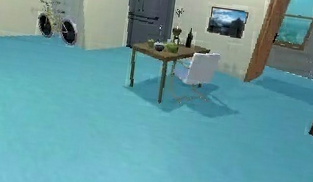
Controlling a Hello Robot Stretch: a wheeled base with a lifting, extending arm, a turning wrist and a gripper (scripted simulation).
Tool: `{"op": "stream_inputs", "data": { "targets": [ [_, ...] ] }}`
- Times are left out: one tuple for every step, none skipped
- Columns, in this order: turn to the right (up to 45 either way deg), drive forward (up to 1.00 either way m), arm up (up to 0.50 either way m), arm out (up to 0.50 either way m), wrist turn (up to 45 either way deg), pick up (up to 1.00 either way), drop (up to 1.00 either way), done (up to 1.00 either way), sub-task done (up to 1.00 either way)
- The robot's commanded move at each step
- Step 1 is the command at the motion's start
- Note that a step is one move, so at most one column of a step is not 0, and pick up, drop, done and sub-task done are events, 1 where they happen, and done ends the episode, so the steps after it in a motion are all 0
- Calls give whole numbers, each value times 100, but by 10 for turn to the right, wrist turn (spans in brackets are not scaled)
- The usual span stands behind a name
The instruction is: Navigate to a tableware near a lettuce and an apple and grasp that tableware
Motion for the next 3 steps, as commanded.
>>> {"op": "stream_inputs", "data": {
  "targets": [
    [0, 100, 0, 0, 0, 0, 0, 0, 0],
    [0, 100, 0, 0, 0, 0, 0, 0, 0],
    [-90, 0, 0, 0, 0, 0, 0, 0, 0]
  ]
}}
